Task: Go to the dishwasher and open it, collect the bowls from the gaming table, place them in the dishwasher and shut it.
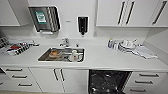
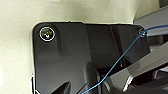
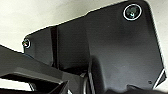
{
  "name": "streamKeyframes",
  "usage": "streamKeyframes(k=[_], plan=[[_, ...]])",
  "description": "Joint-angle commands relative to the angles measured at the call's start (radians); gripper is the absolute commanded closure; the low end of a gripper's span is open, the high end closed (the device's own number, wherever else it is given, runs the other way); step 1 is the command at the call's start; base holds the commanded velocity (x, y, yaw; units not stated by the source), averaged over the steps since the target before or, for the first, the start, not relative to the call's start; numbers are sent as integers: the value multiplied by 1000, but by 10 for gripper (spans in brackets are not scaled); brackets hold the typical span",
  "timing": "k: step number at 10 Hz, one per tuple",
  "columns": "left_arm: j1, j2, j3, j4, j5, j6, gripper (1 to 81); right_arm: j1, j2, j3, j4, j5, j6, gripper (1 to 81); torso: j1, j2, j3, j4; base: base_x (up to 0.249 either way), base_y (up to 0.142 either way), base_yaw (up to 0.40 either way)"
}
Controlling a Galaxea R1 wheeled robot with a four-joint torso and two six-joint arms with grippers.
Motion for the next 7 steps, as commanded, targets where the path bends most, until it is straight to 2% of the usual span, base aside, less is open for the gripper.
streamKeyframes(k=[1,5,6,7], plan=[[-19,-13,8,16,56,1,10,20,-8,6,-18,-54,-3,10,-61,95,62,0,0,0,0],[-19,-13,8,16,56,1,10,18,-10,6,-18,-54,-3,10,-151,232,145,0,0,0,0],[-19,-13,8,16,56,1,10,18,-11,5,-20,-54,-3,10,-232,357,227,0,0,0,0],[-19,-13,8,16,56,1,10,18,-11,6,-20,-54,-3,10,-195,300,185,0,0,0,0]])
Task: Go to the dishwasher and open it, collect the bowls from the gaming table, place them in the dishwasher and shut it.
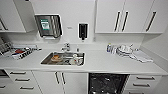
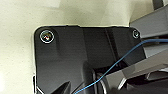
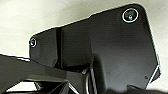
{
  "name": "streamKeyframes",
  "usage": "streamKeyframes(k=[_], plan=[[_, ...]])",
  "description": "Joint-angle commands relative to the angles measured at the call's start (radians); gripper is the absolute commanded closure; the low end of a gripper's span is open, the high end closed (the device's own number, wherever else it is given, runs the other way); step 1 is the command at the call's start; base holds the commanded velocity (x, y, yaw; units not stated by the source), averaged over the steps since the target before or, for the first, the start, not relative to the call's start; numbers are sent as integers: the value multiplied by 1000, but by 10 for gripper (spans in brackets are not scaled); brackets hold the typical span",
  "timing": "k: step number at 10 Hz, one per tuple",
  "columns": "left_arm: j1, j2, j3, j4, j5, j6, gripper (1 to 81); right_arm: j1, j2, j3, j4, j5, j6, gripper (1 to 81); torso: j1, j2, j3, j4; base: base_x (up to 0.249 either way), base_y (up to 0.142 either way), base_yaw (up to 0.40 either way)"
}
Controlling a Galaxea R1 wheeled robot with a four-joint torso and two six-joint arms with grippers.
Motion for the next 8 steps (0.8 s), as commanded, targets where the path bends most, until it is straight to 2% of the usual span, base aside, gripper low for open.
streamKeyframes(k=[1,2,4,7,8], plan=[[-25,-13,8,14,52,1,10,30,-7,6,-15,-52,-3,10,-62,96,65,0,0,0,0],[-25,-13,8,14,52,1,10,30,-7,6,-15,-52,-3,10,-84,129,17,0,0,0,0],[-25,-13,7,14,52,1,10,30,-7,6,-15,-52,-3,10,-121,184,42,0,0,0,0],[-22,-15,5,14,51,1,10,30,-6,6,-15,-52,-3,10,-183,282,48,0,0,0,0],[-22,-15,5,14,52,1,10,30,-6,6,-15,-52,-3,10,-205,314,93,0,0,0,0]])
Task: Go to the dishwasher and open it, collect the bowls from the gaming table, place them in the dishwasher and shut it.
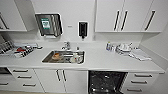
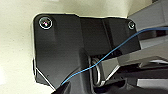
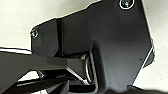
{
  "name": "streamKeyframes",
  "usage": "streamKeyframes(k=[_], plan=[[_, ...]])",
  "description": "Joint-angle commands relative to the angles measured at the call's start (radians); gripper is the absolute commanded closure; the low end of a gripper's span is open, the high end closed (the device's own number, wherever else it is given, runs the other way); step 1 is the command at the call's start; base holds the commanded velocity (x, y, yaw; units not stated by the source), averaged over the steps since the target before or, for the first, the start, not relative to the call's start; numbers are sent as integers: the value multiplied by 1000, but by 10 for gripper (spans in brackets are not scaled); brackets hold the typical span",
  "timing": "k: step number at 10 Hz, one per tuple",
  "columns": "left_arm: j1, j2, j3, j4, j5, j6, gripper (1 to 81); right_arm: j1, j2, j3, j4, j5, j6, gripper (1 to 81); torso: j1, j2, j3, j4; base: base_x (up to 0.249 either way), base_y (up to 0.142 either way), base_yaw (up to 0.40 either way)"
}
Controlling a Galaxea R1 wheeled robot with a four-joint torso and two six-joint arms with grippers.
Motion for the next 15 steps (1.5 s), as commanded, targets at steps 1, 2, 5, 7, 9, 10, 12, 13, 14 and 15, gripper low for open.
streamKeyframes(k=[1,2,5,7,9,10,12,13,14,15], plan=[[-28,-14,5,13,52,1,10,30,-6,6,-14,-52,-3,10,-63,97,67,0,0,0,0],[-26,-14,5,13,50,1,10,30,-6,6,-16,-52,-3,10,-80,124,83,0,0,0,0],[-26,-13,5,13,50,1,10,30,-6,6,-16,-52,-3,10,-146,226,153,0,0,0,0],[-26,-13,5,13,50,1,10,30,-6,6,-16,-52,-3,10,-193,297,203,0,0,0,0],[-26,-13,5,13,50,1,10,31,-6,6,-14,-52,-3,10,-228,360,247,0,0,0,0],[-26,-13,5,13,50,1,10,31,-6,6,-14,-52,-3,10,-194,299,200,0,0,0,0],[-26,-11,5,13,50,1,10,31,-6,5,-14,-52,-3,10,-209,335,226,0,0,0,0],[-26,-10,5,13,50,1,10,31,-6,3,-14,-52,-3,10,-213,345,234,0,0,0,0],[-26,-8,5,10,50,0,10,31,-5,3,-13,-52,-3,10,-213,344,233,0,0,0,0],[-26,-5,0,9,52,-2,10,31,4,0,-13,-52,-1,10,-213,341,233,0,0,0,0]])
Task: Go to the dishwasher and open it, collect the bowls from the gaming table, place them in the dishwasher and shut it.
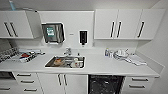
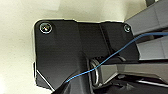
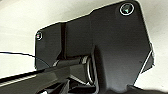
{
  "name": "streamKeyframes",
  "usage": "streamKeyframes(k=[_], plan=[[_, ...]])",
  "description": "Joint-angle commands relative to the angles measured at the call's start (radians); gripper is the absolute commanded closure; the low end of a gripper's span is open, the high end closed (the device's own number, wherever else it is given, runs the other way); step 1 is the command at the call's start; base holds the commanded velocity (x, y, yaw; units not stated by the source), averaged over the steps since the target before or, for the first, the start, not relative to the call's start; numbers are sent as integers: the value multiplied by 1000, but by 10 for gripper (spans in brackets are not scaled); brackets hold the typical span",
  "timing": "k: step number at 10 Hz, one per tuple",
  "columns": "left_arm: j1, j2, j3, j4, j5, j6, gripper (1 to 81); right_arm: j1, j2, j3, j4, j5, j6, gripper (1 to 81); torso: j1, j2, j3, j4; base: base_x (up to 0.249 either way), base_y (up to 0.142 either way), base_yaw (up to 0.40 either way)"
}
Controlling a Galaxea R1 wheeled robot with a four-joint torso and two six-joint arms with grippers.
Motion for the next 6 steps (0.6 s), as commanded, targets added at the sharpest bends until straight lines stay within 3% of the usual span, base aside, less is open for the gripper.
streamKeyframes(k=[1,6], plan=[[-37,2,-12,7,48,-2,10,38,12,-13,-14,-49,-1,10,0,0,0,0,0,0,0],[-37,58,-108,11,46,0,10,38,37,-56,-15,-49,-3,10,0,0,0,0,-27,0,0]])
